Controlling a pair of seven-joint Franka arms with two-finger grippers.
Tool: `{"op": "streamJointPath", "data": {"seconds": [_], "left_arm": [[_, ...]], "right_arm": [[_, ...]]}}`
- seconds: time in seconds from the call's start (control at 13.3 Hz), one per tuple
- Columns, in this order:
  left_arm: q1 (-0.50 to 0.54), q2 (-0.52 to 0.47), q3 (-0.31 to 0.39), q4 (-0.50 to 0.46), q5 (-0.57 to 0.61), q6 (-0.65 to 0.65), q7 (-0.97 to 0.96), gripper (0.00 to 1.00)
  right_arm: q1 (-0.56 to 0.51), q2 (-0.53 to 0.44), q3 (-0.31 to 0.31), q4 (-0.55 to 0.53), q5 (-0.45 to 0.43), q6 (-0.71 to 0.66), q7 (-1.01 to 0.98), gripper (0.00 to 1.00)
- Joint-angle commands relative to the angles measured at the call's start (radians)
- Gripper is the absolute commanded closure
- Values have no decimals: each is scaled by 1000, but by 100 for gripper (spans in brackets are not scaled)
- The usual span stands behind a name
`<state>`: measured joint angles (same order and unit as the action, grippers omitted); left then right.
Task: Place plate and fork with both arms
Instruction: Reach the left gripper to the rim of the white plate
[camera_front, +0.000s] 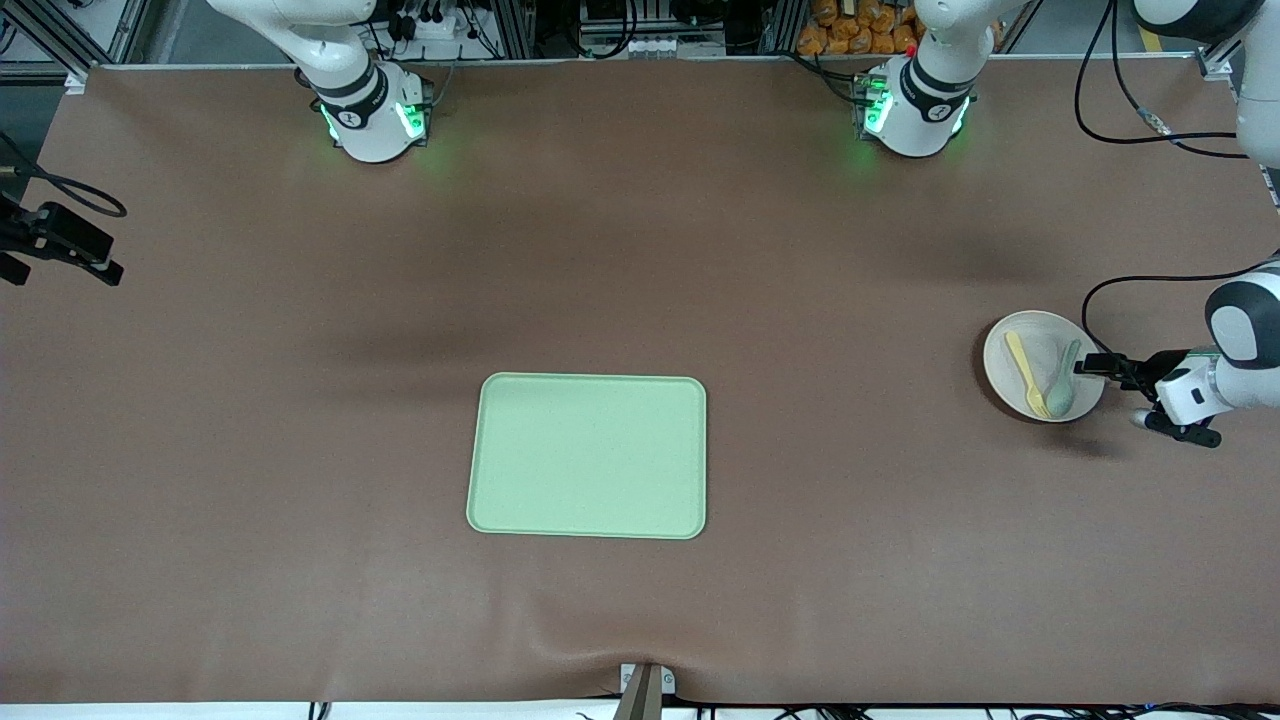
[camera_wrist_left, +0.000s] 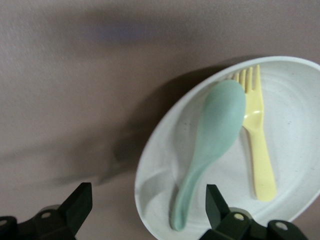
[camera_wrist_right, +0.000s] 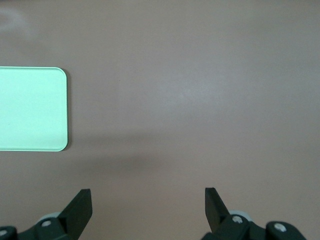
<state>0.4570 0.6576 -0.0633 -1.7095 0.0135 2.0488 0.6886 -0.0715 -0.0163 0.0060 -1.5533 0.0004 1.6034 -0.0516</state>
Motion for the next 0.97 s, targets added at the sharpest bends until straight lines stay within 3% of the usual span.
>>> {"op": "streamJointPath", "data": {"seconds": [0.0,0.37,0.52,0.6,0.9], "left_arm": [[6,13,-1,1,0,68,58,0],[3,17,-1,-2,2,68,62,0],[0,17,0,-4,2,68,62,93],[-1,17,0,-4,2,68,63,100],[-3,16,0,-4,2,68,63,100]], "right_arm": [[-27,4,14,10,32,-3,-10,0],[-27,4,14,10,35,-7,-11,0],[-27,4,14,10,35,-8,-11,0],[-28,4,14,10,36,-8,-11,0],[-28,4,14,10,36,-5,-11,0]]}}
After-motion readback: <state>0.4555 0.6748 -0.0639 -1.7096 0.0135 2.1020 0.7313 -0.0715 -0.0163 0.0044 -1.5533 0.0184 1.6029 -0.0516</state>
